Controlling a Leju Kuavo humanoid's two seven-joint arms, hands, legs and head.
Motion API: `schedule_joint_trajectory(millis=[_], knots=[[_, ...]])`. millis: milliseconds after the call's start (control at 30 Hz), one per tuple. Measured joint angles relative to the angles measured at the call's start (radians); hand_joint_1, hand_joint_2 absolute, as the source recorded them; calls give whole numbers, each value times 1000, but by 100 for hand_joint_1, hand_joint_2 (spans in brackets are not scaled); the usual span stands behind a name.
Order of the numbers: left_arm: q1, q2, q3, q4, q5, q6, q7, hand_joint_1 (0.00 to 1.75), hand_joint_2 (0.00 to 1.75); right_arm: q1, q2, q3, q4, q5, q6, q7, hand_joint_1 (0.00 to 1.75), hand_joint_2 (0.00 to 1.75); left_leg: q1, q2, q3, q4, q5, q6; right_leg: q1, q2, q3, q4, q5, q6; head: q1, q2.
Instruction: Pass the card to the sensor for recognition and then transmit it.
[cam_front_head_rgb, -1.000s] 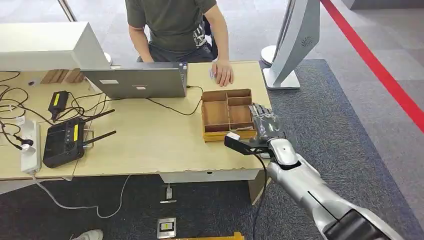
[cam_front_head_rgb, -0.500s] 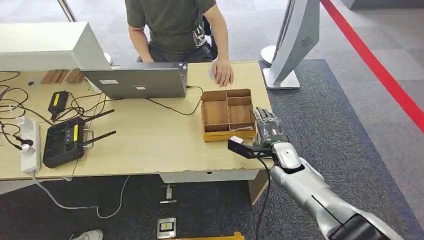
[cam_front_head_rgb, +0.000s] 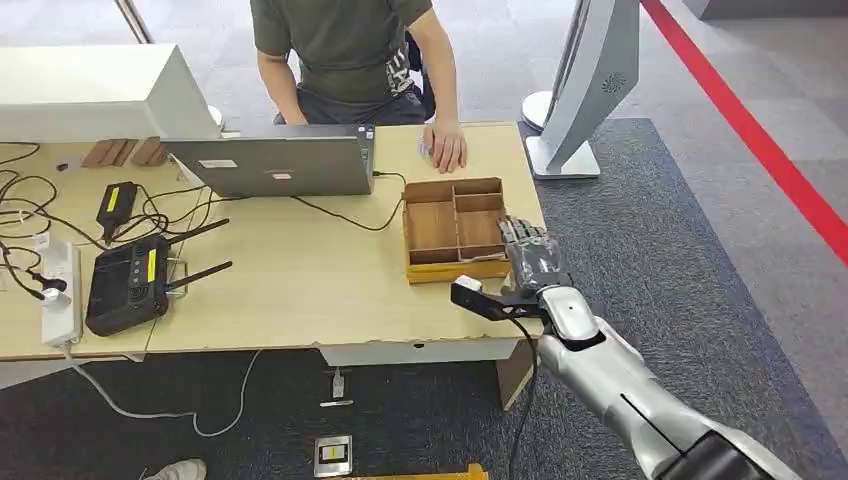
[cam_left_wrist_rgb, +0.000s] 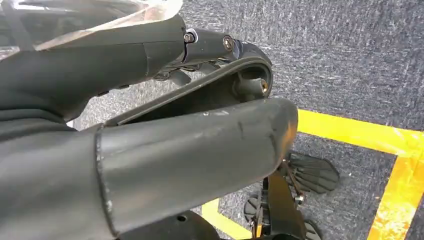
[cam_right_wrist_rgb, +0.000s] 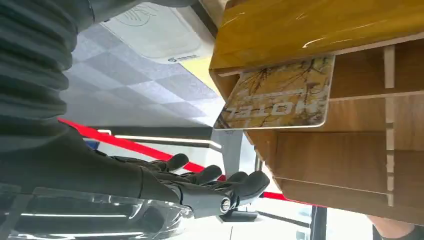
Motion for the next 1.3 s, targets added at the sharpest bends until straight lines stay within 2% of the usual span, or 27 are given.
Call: schedule_joint_trajectory(millis=[667,1300], knots=[[0,-1,1,0,29,34,13,0,0,-14,71,12,40,11,-10,-31,0,175,0,0,0,0,0,0,0,0,0,0,0,0,0,0],[0,-1,1,0,15,29,13,0,0,-35,66,12,55,25,-6,4,0,175,0,0,0,0,0,0,0,0,0,0,0,0,0,0]])
